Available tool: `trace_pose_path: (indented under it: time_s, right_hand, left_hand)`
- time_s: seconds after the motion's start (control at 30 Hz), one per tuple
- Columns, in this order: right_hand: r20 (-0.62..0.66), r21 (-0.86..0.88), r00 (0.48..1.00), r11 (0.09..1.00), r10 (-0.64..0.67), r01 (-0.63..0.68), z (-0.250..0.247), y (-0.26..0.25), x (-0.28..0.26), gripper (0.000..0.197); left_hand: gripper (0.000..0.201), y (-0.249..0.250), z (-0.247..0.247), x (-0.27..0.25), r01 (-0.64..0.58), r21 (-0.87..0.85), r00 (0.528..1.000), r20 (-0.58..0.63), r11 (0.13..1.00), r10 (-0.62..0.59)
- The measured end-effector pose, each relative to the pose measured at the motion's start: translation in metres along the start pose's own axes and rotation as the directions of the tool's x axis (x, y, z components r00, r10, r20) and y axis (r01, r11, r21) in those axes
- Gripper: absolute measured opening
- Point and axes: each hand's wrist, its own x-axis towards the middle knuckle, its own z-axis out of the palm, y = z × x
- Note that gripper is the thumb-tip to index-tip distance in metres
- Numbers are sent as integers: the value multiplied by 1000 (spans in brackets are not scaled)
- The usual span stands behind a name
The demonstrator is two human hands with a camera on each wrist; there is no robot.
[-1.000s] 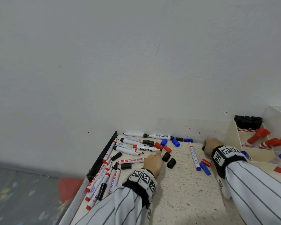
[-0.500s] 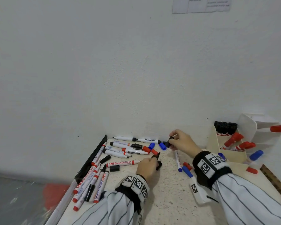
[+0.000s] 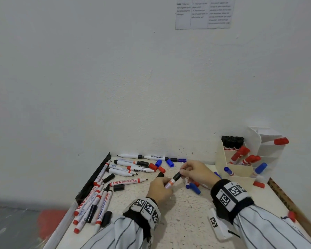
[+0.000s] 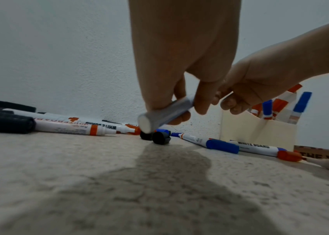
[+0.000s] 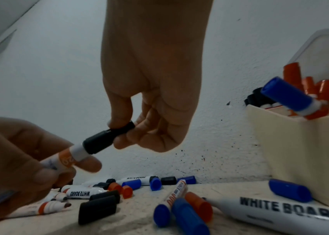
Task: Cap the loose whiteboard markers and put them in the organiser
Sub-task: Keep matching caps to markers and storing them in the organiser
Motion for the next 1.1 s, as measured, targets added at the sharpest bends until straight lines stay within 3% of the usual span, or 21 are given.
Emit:
trace_pose_path:
  time_s: [0.13,0.2,0.33,0.53,0.77,0.97,1.1]
  right_hand:
    - [33,-160,999,987,29,-24,-4,9,-6,18]
    - [25,-203,999,979,39,-33,-6,12,-9,33]
    - [-47,-260,998,964,46,-57,-9,13,-19,49]
    - [-31,-193,999,980,38,-43,-14,17,-28,43]
    - [47,-103,998,994,-35,40,-24,19,-37,37]
    - [31,-201,999,978,-44,49,-27,30,-31,44]
    - [-44,-207,993,973,-112,100,-30,28,-31,37]
  left_hand:
    - [28,0,5,-3,-72,8,993,-89,997,72]
    - [18,3,8,-5,-101,61,993,-62,993,105]
    - [28,11,15,-8,-142,117,990,23,983,140]
    - [29,22,25,-12,-172,23,982,83,985,170]
    - [34,34,27,-17,81,-279,964,267,957,-3]
    - [28,32,34,-19,-77,-213,982,154,974,111]
    - [22,33,39,-15,-172,-243,978,70,955,194]
